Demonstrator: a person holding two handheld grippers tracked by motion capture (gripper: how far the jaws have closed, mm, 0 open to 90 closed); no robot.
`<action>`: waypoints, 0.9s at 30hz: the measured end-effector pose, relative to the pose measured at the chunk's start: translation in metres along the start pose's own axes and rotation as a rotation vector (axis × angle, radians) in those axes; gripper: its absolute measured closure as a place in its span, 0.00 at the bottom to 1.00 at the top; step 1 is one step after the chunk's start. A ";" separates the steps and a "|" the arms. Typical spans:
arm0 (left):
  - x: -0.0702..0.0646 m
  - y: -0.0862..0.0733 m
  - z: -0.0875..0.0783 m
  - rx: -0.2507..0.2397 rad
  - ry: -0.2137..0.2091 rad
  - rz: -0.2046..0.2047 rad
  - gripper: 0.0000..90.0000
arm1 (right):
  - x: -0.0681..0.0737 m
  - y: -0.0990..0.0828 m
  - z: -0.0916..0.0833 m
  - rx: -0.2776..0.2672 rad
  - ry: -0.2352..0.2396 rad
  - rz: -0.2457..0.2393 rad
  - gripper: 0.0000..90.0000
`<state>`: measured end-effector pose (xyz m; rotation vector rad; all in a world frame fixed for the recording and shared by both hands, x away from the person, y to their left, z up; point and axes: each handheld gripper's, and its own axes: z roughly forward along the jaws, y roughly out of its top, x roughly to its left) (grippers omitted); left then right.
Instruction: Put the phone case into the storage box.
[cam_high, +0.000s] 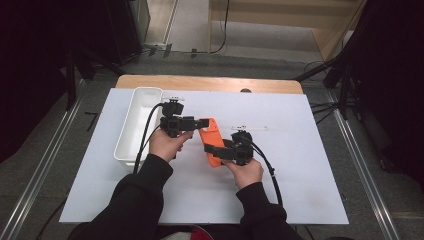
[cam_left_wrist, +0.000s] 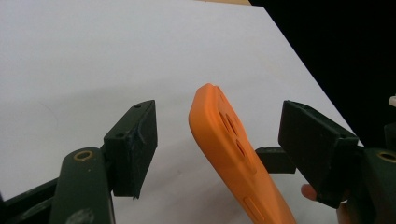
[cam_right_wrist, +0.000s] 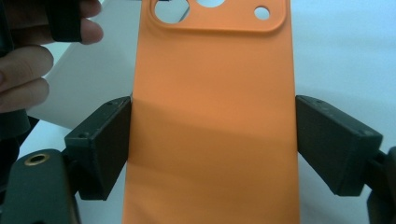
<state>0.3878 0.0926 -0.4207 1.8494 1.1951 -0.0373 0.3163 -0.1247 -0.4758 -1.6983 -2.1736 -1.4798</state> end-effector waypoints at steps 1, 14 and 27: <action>0.000 0.000 0.000 -0.004 0.003 -0.005 0.32 | 0.000 0.000 0.001 -0.002 0.002 0.004 0.16; 0.002 -0.003 0.002 -0.040 0.008 -0.042 0.34 | 0.005 -0.001 0.007 -0.037 -0.004 0.008 0.16; 0.006 -0.004 0.000 -0.055 0.022 -0.078 0.46 | 0.010 -0.003 0.011 -0.064 -0.003 0.014 0.16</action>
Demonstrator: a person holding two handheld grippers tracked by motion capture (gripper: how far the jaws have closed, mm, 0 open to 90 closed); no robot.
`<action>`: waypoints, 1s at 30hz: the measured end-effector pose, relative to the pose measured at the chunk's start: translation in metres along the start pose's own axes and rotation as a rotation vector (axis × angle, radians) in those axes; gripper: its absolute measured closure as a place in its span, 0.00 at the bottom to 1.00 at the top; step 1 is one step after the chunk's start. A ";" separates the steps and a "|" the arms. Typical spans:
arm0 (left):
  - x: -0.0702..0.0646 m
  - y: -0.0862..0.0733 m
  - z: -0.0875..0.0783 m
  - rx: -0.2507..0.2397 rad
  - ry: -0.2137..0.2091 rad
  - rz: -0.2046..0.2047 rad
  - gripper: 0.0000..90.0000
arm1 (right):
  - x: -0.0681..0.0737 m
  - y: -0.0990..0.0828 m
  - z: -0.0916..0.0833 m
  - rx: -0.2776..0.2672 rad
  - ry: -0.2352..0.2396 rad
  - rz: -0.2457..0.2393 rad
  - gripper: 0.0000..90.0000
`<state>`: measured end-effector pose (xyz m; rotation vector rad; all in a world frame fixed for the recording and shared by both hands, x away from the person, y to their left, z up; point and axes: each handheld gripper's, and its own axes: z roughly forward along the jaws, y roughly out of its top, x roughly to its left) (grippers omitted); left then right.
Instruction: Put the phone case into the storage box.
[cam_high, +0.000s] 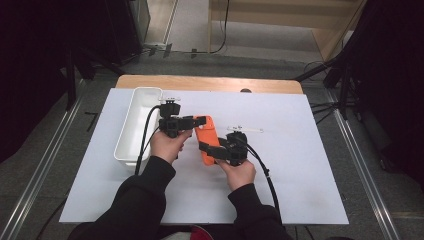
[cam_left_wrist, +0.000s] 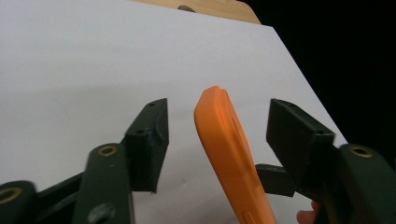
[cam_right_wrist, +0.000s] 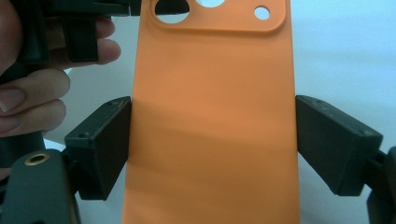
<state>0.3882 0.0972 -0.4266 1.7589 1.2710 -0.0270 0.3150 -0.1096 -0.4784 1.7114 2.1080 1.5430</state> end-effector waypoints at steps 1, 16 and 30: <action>0.001 0.000 0.000 0.001 -0.001 -0.008 0.46 | 0.000 0.000 0.000 -0.001 0.001 0.004 0.16; 0.007 0.002 0.000 0.018 -0.004 -0.084 0.64 | 0.000 -0.004 0.001 -0.005 -0.007 0.000 0.16; 0.008 0.003 0.000 0.020 -0.018 -0.125 0.70 | 0.000 -0.005 0.001 -0.011 -0.009 0.005 0.16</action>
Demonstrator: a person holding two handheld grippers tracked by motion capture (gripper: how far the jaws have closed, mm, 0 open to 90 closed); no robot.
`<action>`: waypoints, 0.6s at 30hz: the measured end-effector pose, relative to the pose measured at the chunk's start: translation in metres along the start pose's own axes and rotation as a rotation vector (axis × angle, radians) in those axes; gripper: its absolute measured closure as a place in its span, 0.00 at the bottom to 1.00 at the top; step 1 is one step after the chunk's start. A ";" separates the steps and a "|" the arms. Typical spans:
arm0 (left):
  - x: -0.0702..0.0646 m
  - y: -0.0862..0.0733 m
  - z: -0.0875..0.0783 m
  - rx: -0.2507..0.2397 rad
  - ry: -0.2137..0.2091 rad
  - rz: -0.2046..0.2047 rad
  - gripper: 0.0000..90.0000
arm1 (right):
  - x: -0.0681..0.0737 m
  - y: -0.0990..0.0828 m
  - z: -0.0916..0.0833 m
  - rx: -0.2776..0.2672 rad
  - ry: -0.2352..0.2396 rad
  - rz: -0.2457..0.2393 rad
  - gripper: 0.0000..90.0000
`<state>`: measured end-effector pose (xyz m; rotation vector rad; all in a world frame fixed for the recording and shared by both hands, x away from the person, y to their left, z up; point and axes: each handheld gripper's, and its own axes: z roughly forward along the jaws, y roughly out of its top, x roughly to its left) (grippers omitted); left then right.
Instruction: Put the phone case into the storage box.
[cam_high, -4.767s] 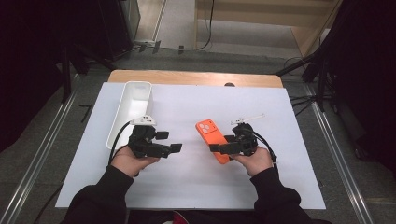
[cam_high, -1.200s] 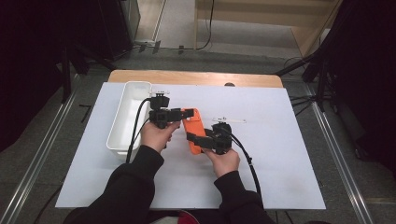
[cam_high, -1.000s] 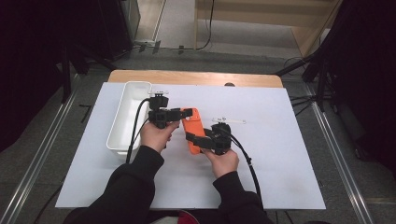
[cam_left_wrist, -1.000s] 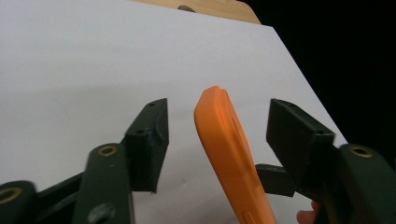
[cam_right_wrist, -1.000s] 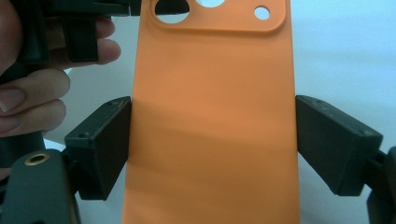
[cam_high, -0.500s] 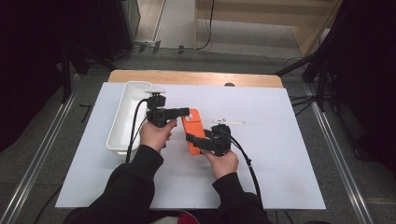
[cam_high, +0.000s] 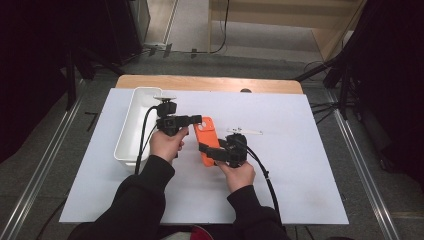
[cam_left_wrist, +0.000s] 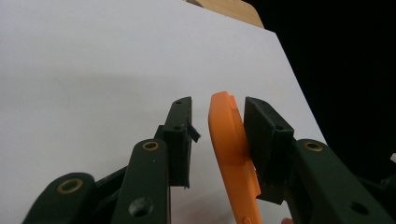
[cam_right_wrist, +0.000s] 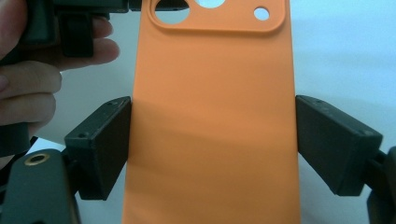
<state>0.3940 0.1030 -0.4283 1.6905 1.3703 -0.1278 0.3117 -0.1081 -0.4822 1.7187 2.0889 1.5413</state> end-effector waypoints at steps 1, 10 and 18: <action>0.000 0.000 0.000 0.003 -0.005 -0.003 0.70 | 0.000 0.000 0.000 0.001 0.000 0.000 0.16; 0.000 0.000 0.000 0.005 -0.024 -0.012 0.76 | 0.000 0.000 0.000 -0.003 0.003 0.001 0.16; 0.001 0.000 -0.001 0.003 -0.045 -0.024 0.80 | 0.001 0.000 0.001 -0.004 0.000 -0.005 0.16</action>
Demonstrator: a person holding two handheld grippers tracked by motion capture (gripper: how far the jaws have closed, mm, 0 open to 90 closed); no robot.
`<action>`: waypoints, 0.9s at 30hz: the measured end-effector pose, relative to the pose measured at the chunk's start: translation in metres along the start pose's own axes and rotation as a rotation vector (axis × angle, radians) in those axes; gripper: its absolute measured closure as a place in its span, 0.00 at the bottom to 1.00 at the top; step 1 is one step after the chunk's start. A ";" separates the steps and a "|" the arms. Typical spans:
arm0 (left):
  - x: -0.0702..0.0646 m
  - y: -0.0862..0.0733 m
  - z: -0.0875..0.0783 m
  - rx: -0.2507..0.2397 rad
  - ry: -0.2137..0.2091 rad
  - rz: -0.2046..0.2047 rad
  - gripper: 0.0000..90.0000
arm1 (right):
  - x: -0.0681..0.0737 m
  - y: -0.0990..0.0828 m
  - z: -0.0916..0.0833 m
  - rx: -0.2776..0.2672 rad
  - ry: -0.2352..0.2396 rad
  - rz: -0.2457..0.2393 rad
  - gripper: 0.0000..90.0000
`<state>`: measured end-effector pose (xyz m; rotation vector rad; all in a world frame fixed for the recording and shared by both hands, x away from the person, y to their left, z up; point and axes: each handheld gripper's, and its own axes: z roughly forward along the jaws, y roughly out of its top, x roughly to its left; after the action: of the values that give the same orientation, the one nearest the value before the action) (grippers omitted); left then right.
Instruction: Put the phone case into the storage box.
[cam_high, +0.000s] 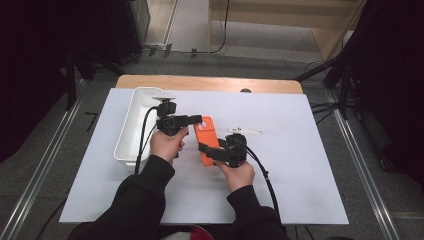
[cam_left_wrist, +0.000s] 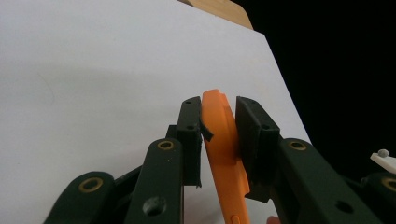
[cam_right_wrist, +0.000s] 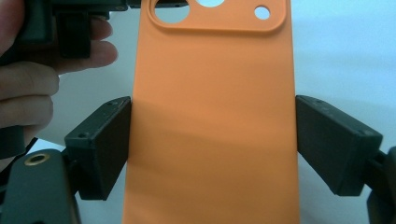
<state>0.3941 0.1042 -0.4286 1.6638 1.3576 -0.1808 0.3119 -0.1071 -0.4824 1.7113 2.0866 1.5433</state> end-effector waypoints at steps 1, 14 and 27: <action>0.000 0.000 0.000 0.000 -0.002 0.000 0.80 | 0.000 0.000 0.000 0.000 -0.001 -0.001 0.16; -0.001 0.001 -0.003 -0.003 -0.036 0.000 0.83 | 0.002 0.000 0.001 0.000 -0.005 -0.017 0.16; -0.004 0.002 -0.005 -0.015 -0.060 0.006 0.85 | 0.004 0.000 0.002 -0.009 -0.010 -0.035 0.16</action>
<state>0.3923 0.1055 -0.4223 1.6374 1.3058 -0.2152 0.3116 -0.1030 -0.4813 1.6674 2.0904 1.5294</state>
